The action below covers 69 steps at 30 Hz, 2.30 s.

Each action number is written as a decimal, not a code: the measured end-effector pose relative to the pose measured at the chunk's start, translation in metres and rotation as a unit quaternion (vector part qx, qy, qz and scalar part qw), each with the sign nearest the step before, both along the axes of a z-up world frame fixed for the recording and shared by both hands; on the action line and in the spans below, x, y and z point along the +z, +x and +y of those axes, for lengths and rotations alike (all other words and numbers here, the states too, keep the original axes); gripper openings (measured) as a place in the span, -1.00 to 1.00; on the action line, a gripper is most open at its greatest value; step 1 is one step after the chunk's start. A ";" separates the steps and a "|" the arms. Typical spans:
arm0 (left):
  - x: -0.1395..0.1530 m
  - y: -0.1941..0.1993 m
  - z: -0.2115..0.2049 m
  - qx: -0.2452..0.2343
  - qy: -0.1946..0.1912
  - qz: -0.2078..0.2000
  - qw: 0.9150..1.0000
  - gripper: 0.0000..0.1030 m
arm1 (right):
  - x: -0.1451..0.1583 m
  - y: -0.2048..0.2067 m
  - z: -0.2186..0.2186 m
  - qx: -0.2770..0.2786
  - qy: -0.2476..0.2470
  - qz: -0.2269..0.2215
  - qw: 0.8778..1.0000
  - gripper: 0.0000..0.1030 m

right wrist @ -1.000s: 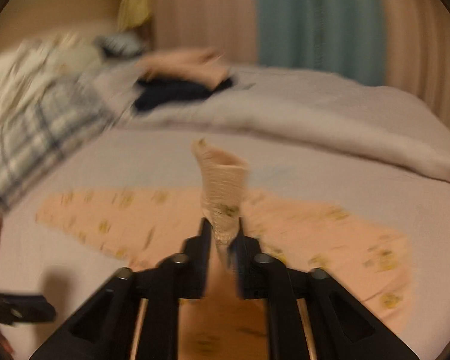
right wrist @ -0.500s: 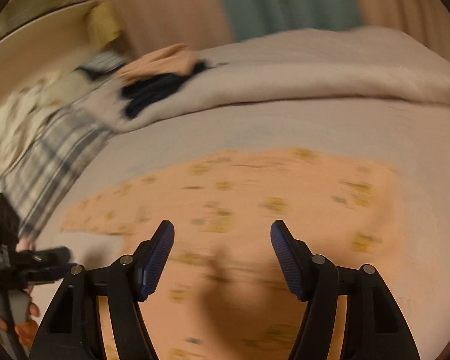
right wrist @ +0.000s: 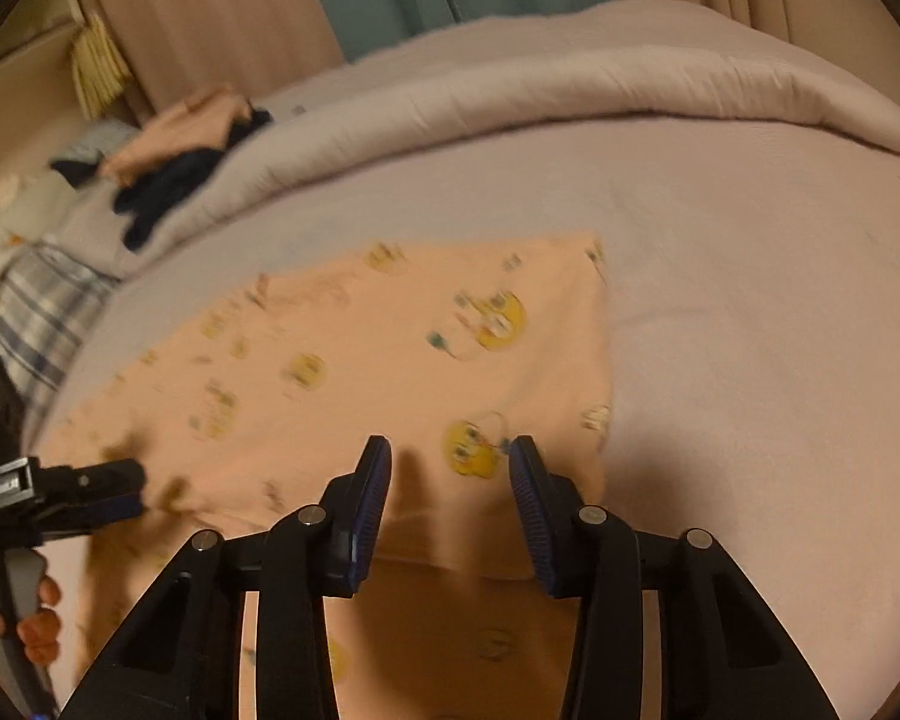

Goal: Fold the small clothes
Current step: 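Move the left tool to the other sleeve cuff, then close the left tool on the sleeve cuff and lift it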

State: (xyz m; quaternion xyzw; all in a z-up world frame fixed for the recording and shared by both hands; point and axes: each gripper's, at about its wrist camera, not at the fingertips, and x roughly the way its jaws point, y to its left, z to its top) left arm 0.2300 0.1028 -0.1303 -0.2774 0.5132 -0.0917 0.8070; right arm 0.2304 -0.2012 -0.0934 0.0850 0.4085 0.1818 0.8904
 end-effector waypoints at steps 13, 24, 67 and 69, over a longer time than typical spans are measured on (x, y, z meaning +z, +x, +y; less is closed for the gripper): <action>0.019 -0.113 0.107 0.130 -0.006 -0.018 0.991 0.86 | 0.016 -0.051 -0.026 -0.031 -0.035 -0.009 0.999 0.07; 0.016 -0.201 0.176 0.255 -0.050 -0.023 0.965 0.98 | 0.035 -0.105 0.036 0.084 0.027 -0.008 0.996 0.35; -0.006 -0.104 0.338 0.403 -0.187 -0.089 0.891 0.77 | 0.008 -0.100 0.104 0.143 -0.001 0.032 0.989 0.52; -0.005 -0.102 0.335 0.408 -0.149 -0.067 0.898 0.20 | 0.007 -0.099 0.103 0.141 -0.002 0.032 0.989 0.52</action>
